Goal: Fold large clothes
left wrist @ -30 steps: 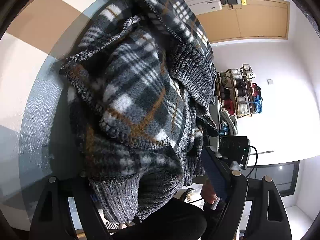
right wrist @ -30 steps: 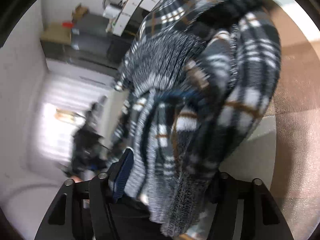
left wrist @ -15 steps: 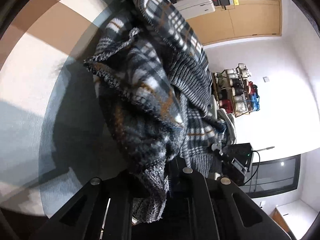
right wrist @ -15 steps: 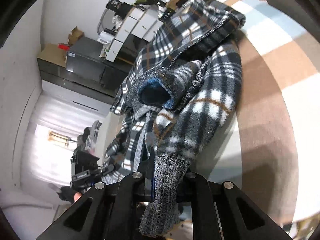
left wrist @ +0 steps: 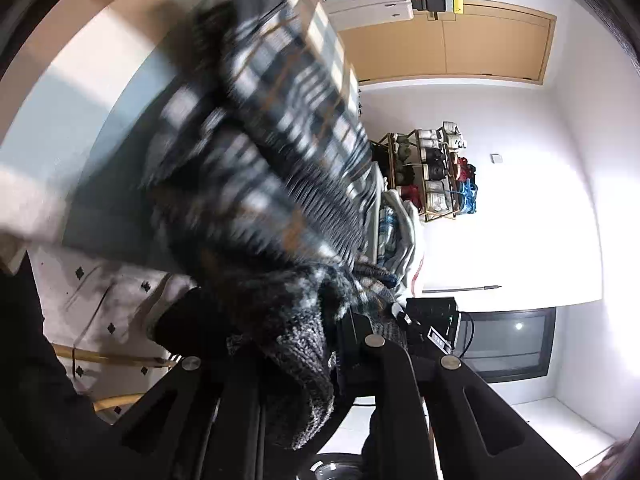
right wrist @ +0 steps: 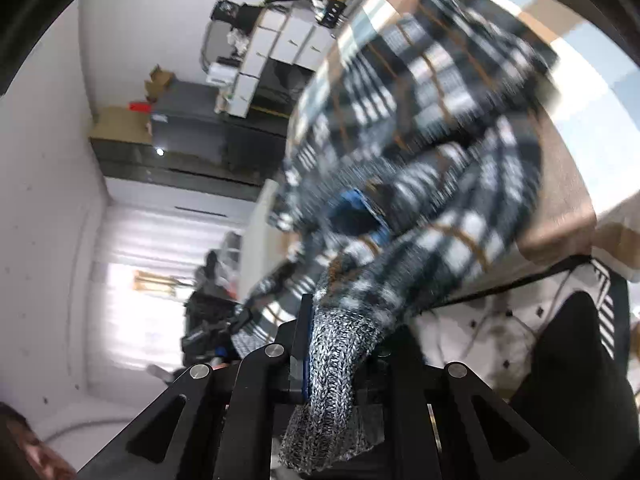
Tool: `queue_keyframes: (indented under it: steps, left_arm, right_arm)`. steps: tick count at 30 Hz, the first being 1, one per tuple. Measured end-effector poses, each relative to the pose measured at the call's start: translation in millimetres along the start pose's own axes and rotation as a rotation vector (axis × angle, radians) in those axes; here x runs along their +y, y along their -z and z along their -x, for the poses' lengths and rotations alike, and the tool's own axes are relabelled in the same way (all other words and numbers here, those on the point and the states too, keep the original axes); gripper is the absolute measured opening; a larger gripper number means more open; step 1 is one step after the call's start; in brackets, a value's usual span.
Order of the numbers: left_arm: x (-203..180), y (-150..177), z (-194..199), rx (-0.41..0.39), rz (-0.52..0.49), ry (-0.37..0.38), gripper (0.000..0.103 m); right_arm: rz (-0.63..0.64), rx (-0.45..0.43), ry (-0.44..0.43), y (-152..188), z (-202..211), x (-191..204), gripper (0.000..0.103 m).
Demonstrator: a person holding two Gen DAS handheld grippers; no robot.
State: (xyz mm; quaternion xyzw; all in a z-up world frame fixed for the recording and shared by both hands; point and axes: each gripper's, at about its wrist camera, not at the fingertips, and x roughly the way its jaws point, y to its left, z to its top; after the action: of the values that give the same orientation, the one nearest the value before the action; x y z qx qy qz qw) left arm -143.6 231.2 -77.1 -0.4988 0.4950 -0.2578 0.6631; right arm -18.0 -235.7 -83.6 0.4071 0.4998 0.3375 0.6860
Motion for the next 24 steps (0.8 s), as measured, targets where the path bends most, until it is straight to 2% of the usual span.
queue_keyframes:
  steps: [4,7,9,12,14,16,19,21,22,23,24]
  left_arm:
    - [-25,-64,13,-0.069,0.003,0.009,0.006]
    - [-28,-135,11,-0.13,0.089,-0.003,0.006]
    - [-19,-174,-5,-0.113,0.166,-0.034,0.006]
    - [-1,-210,-33,-0.076,0.284,-0.063,0.006]
    - [10,-229,-46,-0.04,0.343,-0.057,0.006]
    - [9,-236,-57,-0.01,0.356,-0.049,0.008]
    - [6,-250,-58,0.0,0.362,-0.056,0.019]
    - [4,-253,-49,-0.008,0.357,-0.064,0.033]
    - [3,-255,-46,-0.023,0.351,-0.057,0.044]
    - [1,-252,-41,-0.034,0.333,-0.072,0.051]
    - [-2,-251,-39,-0.036,0.318,-0.091,0.051]
  right_arm:
    - [-0.069,-0.099,-0.073,-59,16,9,0.011]
    - [-0.182,-0.14,-0.088,-109,10,-2,0.011]
    - [-0.289,-0.146,-0.074,-149,-3,-18,0.011]
    - [-0.426,-0.122,-0.062,-190,-22,-42,0.012]
    - [-0.49,-0.084,-0.072,-209,-34,-60,0.012]
    - [-0.541,-0.093,-0.06,-225,-39,-73,0.012]
    - [-0.553,-0.099,-0.09,-234,-39,-84,0.012]
    - [-0.552,-0.113,-0.116,-233,-33,-85,0.012]
    - [-0.547,-0.118,-0.134,-232,-29,-84,0.013]
    - [-0.532,-0.129,-0.158,-233,-28,-82,0.015]
    - [-0.511,-0.138,-0.181,-227,-21,-77,0.023]
